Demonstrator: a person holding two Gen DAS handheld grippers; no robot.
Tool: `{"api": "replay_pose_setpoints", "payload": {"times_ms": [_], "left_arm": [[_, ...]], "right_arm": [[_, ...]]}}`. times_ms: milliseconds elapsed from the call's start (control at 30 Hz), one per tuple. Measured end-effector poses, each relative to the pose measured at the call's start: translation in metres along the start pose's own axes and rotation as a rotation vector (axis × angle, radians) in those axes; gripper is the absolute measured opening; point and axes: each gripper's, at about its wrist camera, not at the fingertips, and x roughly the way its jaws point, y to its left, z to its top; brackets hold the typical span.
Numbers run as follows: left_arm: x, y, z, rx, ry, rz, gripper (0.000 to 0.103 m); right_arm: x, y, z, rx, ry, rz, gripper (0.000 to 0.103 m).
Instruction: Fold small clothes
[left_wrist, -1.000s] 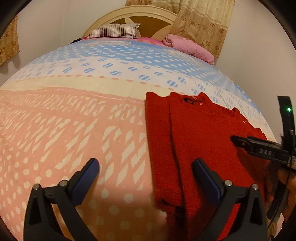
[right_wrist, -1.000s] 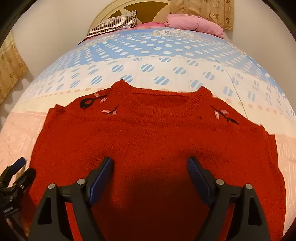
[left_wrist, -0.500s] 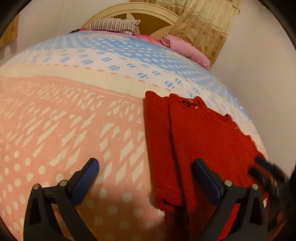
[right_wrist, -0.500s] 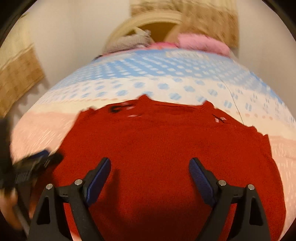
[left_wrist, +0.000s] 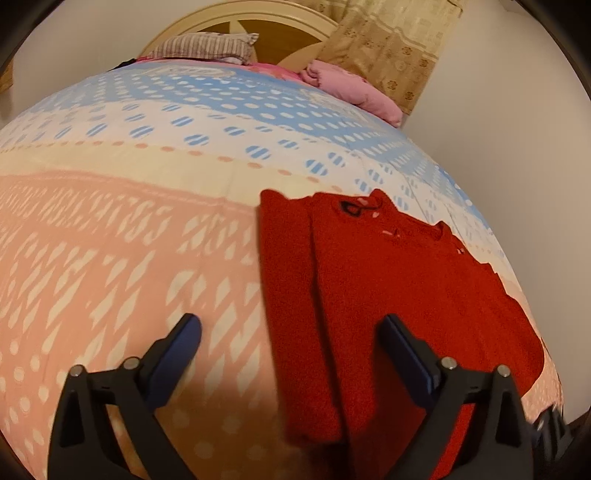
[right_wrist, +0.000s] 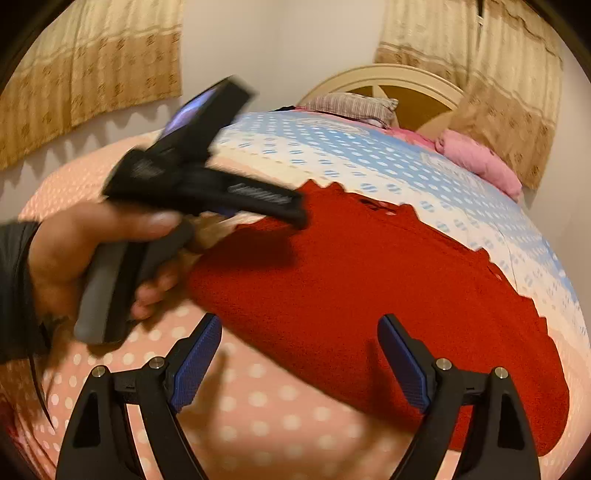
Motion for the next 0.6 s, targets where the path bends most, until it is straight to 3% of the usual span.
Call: {"api": "replay_pose_setpoints", "payload": {"times_ms": [133,167,200,367,433,500,600], "left_arm": [[0.006,0.002,0.009,-0.002,-0.008,-0.042,0.092],[0.007,0.002,0.01,-0.001,-0.008,-0.059,0.085],[0.011,0.002,0.012,-0.004,0.011,-0.095,0.071],[0.014,0.0,0.012,-0.012,0.021,-0.134,0.053],[0.015,0.004,0.012,-0.041,0.019,-0.147,0.042],[0.015,0.008,0.012,-0.07,0.025,-0.165,0.026],[0.015,0.008,0.013,-0.075,0.033,-0.181,0.021]], "right_arm": [[0.012,0.025,-0.001,-0.064,0.019,-0.025,0.087],[0.015,0.032,-0.002,-0.099,0.029,-0.045,0.087],[0.016,0.039,-0.002,-0.126,0.034,-0.063,0.087],[0.022,0.051,0.002,-0.192,0.036,-0.124,0.082],[0.026,0.051,0.002,-0.195,0.052,-0.106,0.055],[0.028,0.053,0.003,-0.209,0.058,-0.101,0.042],[0.028,0.056,0.002,-0.238,0.057,-0.108,0.017]]}}
